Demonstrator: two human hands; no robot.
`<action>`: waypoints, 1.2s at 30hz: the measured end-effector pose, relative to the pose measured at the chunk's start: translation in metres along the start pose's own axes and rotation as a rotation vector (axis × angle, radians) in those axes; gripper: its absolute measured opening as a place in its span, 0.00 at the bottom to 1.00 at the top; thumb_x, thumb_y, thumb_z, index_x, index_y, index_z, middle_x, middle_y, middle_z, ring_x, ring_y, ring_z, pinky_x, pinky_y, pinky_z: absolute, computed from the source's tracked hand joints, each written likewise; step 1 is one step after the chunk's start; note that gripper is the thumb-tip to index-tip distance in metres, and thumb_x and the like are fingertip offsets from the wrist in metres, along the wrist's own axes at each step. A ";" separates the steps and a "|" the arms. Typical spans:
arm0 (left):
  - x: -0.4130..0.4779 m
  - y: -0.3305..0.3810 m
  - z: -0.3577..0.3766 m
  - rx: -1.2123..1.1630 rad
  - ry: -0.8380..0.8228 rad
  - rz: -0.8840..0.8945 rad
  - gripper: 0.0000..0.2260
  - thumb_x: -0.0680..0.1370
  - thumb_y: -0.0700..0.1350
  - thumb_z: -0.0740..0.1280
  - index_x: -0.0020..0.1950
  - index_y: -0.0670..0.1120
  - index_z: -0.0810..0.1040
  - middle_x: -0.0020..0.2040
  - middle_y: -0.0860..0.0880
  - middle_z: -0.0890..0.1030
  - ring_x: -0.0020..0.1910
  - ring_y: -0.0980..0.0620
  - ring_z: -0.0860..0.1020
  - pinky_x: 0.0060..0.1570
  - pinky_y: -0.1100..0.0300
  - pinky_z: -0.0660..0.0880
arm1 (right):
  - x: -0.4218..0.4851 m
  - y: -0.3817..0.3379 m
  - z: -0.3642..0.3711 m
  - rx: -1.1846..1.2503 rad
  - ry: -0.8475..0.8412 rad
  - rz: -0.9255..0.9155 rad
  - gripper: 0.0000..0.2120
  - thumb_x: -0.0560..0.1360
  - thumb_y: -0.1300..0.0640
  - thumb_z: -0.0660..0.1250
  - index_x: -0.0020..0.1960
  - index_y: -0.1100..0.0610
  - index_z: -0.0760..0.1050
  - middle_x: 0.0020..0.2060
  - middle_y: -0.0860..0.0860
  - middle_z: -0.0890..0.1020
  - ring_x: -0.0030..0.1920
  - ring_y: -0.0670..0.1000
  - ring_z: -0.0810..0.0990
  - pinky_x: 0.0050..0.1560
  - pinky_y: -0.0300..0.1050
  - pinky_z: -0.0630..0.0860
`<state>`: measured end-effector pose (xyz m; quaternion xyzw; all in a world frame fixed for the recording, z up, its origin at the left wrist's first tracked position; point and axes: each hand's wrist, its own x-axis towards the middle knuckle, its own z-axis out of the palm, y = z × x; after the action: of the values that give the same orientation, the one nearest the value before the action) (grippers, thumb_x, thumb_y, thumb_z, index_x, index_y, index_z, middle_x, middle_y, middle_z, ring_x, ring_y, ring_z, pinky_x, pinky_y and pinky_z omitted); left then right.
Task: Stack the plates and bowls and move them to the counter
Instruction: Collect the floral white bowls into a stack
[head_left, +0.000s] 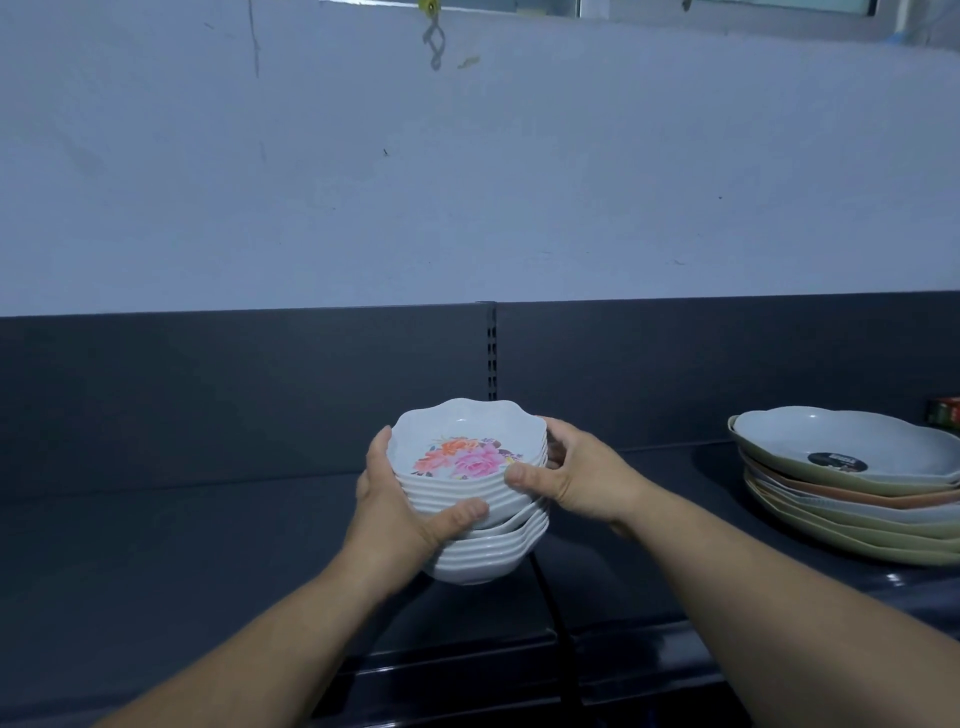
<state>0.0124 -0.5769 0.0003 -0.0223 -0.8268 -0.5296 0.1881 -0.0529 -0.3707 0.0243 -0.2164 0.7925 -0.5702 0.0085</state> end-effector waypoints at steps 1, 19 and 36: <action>0.000 0.000 0.000 -0.003 -0.006 -0.008 0.62 0.48 0.67 0.76 0.74 0.61 0.45 0.72 0.51 0.62 0.68 0.52 0.66 0.69 0.51 0.65 | 0.001 0.001 0.000 0.003 0.005 -0.001 0.35 0.62 0.50 0.82 0.66 0.52 0.73 0.57 0.47 0.83 0.57 0.46 0.82 0.64 0.50 0.75; 0.005 0.007 -0.001 0.009 0.012 -0.054 0.59 0.60 0.58 0.79 0.77 0.54 0.41 0.74 0.50 0.63 0.71 0.49 0.65 0.68 0.56 0.64 | -0.005 0.000 0.008 0.030 0.091 -0.029 0.29 0.61 0.41 0.79 0.59 0.46 0.75 0.49 0.47 0.86 0.50 0.46 0.84 0.55 0.46 0.80; -0.006 0.018 0.001 0.037 0.080 -0.066 0.56 0.60 0.59 0.78 0.78 0.50 0.47 0.73 0.49 0.66 0.70 0.49 0.67 0.66 0.56 0.66 | -0.006 0.001 0.001 0.058 -0.064 0.008 0.49 0.57 0.53 0.84 0.73 0.55 0.65 0.60 0.48 0.81 0.58 0.45 0.81 0.63 0.45 0.76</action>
<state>0.0216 -0.5673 0.0137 0.0299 -0.8286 -0.5205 0.2040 -0.0471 -0.3692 0.0219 -0.2309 0.7757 -0.5857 0.0423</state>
